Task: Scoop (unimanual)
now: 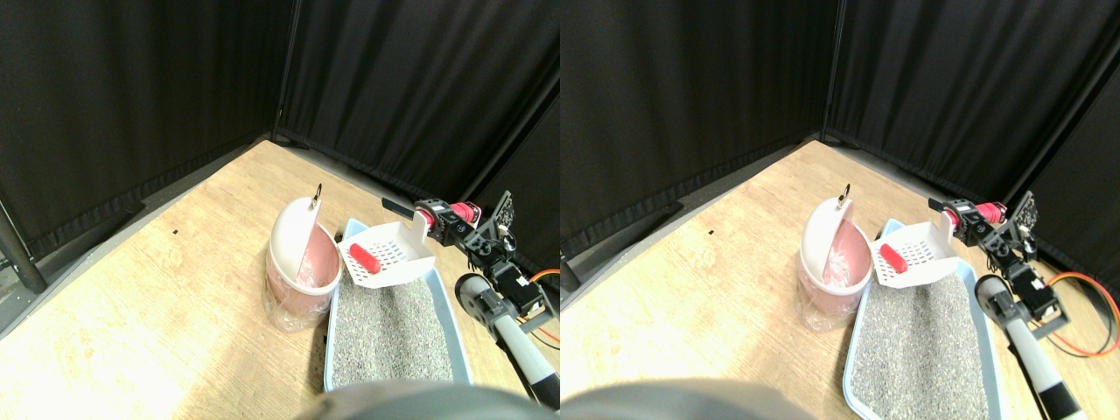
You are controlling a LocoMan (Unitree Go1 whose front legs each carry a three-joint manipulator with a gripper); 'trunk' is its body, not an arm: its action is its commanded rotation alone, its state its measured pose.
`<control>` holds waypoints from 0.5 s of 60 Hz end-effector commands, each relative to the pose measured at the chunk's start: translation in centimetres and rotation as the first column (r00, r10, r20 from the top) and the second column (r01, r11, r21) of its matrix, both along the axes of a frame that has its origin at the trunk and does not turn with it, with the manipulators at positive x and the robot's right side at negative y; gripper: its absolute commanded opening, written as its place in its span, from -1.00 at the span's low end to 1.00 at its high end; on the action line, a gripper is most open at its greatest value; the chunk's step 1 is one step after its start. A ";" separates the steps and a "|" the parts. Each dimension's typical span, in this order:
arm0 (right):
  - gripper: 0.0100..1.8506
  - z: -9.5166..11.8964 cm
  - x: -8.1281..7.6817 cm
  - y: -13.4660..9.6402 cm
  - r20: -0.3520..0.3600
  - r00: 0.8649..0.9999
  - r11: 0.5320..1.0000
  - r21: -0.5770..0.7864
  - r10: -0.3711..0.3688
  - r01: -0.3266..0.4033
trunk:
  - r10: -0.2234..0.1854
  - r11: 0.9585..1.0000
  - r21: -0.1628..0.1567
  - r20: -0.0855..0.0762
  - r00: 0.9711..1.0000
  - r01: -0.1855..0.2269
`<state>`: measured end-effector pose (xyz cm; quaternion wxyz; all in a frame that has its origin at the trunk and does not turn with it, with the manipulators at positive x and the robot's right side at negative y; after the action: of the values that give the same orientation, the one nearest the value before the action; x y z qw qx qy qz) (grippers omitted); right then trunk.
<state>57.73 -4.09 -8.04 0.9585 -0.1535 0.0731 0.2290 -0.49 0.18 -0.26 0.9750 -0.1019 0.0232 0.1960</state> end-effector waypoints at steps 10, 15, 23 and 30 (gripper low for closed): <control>-0.95 1.3 -0.3 1.6 0.066 0.997 0.999 -0.031 0.043 -0.041 | 0.013 1.000 -0.006 -0.018 1.000 -0.013; -0.95 1.4 -0.5 1.9 0.061 0.997 0.998 -0.025 0.052 -0.051 | 0.015 1.000 -0.008 -0.016 1.000 -0.015; -0.95 1.6 -0.6 2.3 0.070 0.995 0.997 -0.054 0.068 -0.064 | 0.018 1.000 -0.009 -0.013 1.000 -0.018; -0.88 1.8 -0.6 2.8 0.068 0.996 0.996 -0.084 0.048 -0.043 | 0.021 1.000 -0.010 -0.010 1.000 -0.021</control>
<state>57.20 -2.20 -7.19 0.9458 -0.2045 0.0623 0.2443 -0.47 0.11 -0.24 0.9746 -0.1051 0.0219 0.1966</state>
